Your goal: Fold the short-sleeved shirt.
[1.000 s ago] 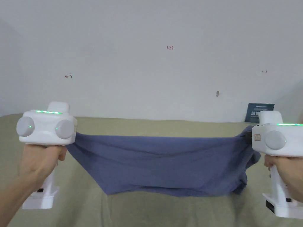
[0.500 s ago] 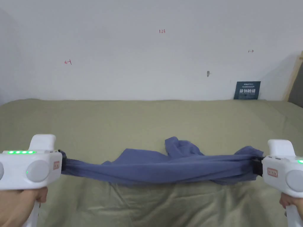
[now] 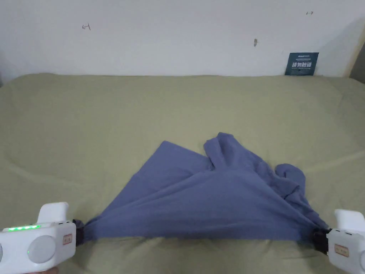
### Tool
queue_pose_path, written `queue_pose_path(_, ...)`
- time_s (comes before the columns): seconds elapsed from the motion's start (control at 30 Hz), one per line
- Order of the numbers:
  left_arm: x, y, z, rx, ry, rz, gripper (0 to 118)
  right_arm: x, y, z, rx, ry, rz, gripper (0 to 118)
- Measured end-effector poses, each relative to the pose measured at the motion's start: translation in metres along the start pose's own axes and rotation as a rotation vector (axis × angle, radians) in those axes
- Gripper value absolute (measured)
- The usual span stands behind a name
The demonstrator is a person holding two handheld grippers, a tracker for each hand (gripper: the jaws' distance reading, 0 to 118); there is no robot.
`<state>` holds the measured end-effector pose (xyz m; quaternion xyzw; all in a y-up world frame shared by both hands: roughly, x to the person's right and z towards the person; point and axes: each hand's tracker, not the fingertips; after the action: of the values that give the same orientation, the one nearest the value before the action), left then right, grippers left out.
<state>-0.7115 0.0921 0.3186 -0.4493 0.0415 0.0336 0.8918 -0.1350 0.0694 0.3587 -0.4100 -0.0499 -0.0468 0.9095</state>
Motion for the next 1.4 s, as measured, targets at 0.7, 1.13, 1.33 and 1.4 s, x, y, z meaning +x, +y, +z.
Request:
queue_pose_path(0.7,-0.029,-0.002,0.048,0.054,-0.03,0.026,0,-0.084,-0.004,0.072,0.168,0.008,0.086,1)
queue_pose_path(1.13,-0.003,0.028,-0.031,-0.052,-0.076,-0.082,110,-0.111,-0.015,0.052,0.119,0.055,0.086,1)
queue_pose_path(1.33,-0.013,0.03,-0.06,-0.113,-0.097,-0.109,14,-0.111,-0.014,0.04,0.106,0.038,0.132,1)
queue_pose_path(1.4,-0.011,0.032,-0.055,-0.084,-0.069,-0.164,0,-0.107,-0.007,0.035,0.105,0.048,0.123,1)
